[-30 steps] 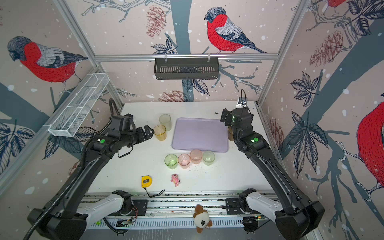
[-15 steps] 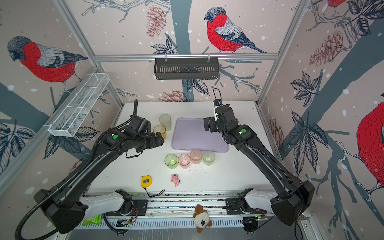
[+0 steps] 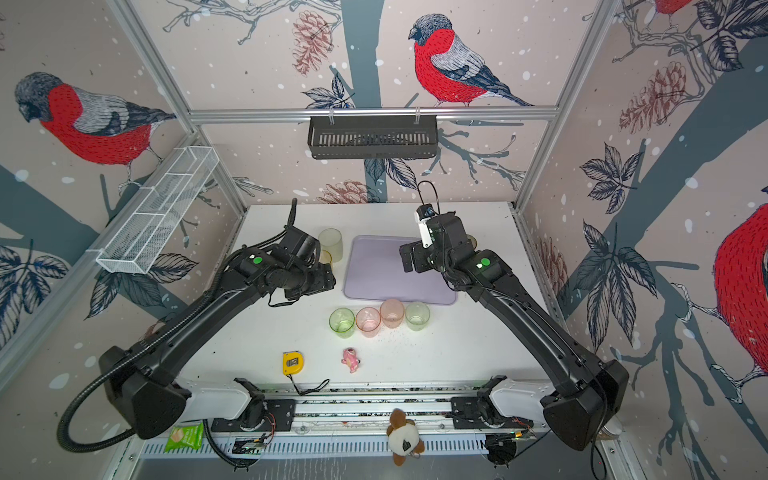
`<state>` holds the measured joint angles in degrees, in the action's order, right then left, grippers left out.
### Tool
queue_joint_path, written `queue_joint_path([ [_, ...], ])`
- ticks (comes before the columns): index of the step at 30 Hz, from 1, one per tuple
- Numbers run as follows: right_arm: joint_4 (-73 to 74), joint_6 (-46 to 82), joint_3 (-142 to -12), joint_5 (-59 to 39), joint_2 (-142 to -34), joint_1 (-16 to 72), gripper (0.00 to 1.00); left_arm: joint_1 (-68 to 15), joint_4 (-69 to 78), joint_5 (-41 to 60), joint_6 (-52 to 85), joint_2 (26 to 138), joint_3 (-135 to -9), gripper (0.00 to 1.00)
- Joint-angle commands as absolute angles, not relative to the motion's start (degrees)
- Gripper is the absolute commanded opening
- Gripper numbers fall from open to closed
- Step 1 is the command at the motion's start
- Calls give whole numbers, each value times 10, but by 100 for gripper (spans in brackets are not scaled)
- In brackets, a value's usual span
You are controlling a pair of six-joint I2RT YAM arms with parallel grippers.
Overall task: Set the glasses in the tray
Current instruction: 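Raise both arms and move the left gripper over the green cup, then lower the left gripper into the green cup and close on its rim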
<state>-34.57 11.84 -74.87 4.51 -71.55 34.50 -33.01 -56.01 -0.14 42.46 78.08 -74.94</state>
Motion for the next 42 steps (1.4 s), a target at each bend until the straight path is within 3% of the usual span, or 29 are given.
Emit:
queue_joint_path([
  [1,-346,123,-750,44,-728,345,100,-331,-565,6,402,799,-745,77],
  [26,-333,125,-740,-2,-761,335,100,-365,-504,11,394,845,-643,51],
  [42,-331,127,-734,4,-752,335,100,-388,-503,-13,387,873,-631,43],
])
